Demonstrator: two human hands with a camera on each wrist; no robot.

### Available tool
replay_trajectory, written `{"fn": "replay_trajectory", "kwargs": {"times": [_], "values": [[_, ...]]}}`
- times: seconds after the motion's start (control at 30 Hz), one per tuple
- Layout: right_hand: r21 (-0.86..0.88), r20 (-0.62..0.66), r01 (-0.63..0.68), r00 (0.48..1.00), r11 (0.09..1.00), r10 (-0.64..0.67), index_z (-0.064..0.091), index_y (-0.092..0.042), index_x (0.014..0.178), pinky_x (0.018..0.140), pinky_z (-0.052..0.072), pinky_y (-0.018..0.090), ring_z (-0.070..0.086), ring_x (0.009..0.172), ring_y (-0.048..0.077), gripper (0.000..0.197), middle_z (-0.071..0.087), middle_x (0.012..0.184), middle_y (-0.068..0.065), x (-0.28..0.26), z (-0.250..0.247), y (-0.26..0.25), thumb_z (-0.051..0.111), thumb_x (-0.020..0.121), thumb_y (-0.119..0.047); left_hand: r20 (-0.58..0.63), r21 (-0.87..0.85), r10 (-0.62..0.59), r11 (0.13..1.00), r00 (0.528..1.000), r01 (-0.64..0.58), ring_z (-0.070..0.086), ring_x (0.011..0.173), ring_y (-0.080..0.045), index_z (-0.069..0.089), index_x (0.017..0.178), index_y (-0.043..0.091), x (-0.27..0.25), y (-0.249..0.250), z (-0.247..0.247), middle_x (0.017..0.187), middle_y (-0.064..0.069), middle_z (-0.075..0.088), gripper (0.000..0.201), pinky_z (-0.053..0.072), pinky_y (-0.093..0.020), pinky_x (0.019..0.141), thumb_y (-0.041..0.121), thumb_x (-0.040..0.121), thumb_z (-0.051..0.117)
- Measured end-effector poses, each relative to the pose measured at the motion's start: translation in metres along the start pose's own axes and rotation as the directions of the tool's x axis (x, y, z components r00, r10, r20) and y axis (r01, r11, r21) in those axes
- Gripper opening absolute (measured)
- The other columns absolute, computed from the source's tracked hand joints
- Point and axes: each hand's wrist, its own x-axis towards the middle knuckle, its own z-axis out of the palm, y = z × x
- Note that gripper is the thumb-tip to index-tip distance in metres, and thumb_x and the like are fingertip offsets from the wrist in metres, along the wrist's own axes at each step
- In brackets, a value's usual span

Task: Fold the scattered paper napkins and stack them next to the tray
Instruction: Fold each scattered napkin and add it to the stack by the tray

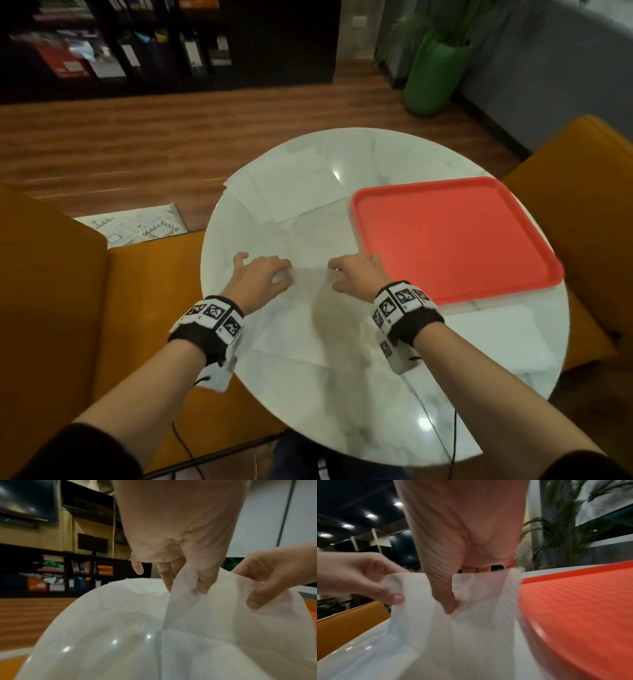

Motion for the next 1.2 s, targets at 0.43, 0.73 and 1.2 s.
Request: {"fn": "replay_trajectory", "kwargs": {"times": [0.43,0.73,1.2], "values": [[0.121,-0.213,-0.044,0.975,0.992,0.070,0.068,-0.027,0.100,0.096,0.022,0.040,0.053,0.110,0.015,0.017,0.063,0.109,-0.007,-0.073,0.072,0.021,0.060,0.087,-0.021,-0.202,-0.079,0.072,0.993,0.977,-0.090,0.057,0.093,-0.015,0.071,0.107,0.030,-0.066,-0.022,0.058,0.100,0.008,0.059,0.028,0.020,-0.036,0.096,0.013,0.084,0.069],[0.240,-0.183,-0.024,0.981,0.970,0.070,0.055,-0.024,0.123,0.101,0.024,0.028,0.048,0.116,0.012,0.047,0.051,0.125,-0.006,-0.079,0.070,0.009,0.049,0.083,0.000,-0.288,-0.115,0.036,0.991,0.957,-0.072,0.059,0.099,-0.018,0.065,0.115,0.019,-0.066,-0.020,0.066,0.107,0.002,0.062,0.040,0.033,-0.035,0.095,-0.004,0.083,0.057],[0.036,0.120,0.011,0.993,0.999,-0.015,-0.009,-0.021,0.150,0.119,-0.004,0.041,-0.011,0.145,0.008,0.059,-0.012,0.158,-0.006,-0.044,0.118,-0.031,0.010,0.099,-0.046,0.207,0.175,-0.050,0.985,0.977,0.014,-0.026,0.138,-0.005,-0.031,0.142,0.025,-0.058,-0.022,0.099,0.148,0.012,-0.036,0.075,-0.007,-0.055,0.114,0.064,0.079,-0.019]]}}
